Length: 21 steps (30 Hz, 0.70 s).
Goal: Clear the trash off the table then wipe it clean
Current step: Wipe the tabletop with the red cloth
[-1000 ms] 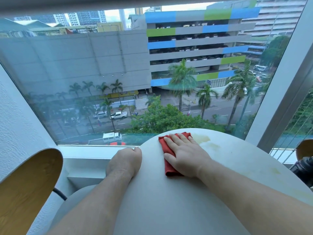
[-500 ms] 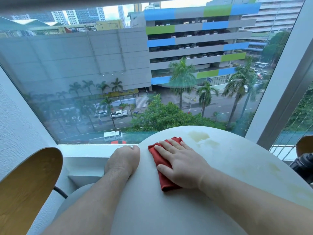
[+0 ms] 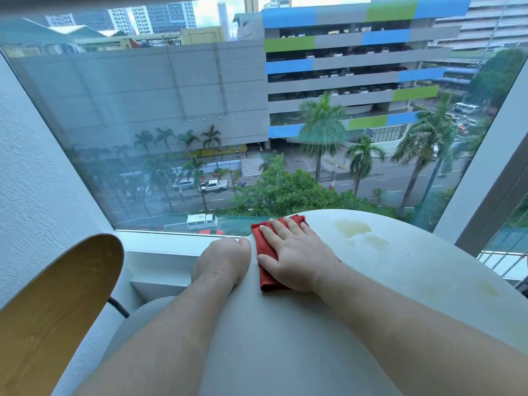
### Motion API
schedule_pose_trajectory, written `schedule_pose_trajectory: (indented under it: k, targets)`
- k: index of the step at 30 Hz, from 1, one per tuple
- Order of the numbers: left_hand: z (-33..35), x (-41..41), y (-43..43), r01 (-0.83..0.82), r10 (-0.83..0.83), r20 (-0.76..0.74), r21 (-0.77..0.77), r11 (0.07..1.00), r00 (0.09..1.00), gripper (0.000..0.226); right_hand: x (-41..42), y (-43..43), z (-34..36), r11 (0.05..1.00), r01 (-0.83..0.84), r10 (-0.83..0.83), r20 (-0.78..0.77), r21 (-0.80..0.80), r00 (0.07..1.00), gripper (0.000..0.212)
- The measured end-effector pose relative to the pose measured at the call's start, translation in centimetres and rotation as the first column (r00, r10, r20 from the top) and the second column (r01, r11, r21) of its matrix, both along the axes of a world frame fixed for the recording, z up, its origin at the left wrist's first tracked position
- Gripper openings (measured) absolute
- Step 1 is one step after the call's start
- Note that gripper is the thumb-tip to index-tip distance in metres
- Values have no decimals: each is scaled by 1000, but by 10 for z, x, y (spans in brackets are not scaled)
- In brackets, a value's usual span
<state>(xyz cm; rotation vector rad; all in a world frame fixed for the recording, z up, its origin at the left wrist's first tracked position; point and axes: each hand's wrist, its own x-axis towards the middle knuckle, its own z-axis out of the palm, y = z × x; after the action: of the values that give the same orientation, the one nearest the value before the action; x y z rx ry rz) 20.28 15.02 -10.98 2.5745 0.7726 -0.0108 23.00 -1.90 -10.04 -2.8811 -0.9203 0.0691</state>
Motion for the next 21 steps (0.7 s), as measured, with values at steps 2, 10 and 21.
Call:
schedule_pose_trajectory:
  k: [2, 10, 21]
  targets:
    - [0, -1, 1, 1, -1, 4, -17, 1000, 1000, 52, -19, -7, -1, 999, -46, 45, 16, 20, 999, 75]
    - [3, -12, 4, -3, 7, 44, -82, 997, 999, 47, -14, -43, 1, 1000, -16, 16, -9, 10, 1000, 70]
    - [-13, -81, 15, -71, 73, -1, -227, 971, 997, 61, -17, -12, 1, 1000, -12, 12, -20, -2, 1000, 71]
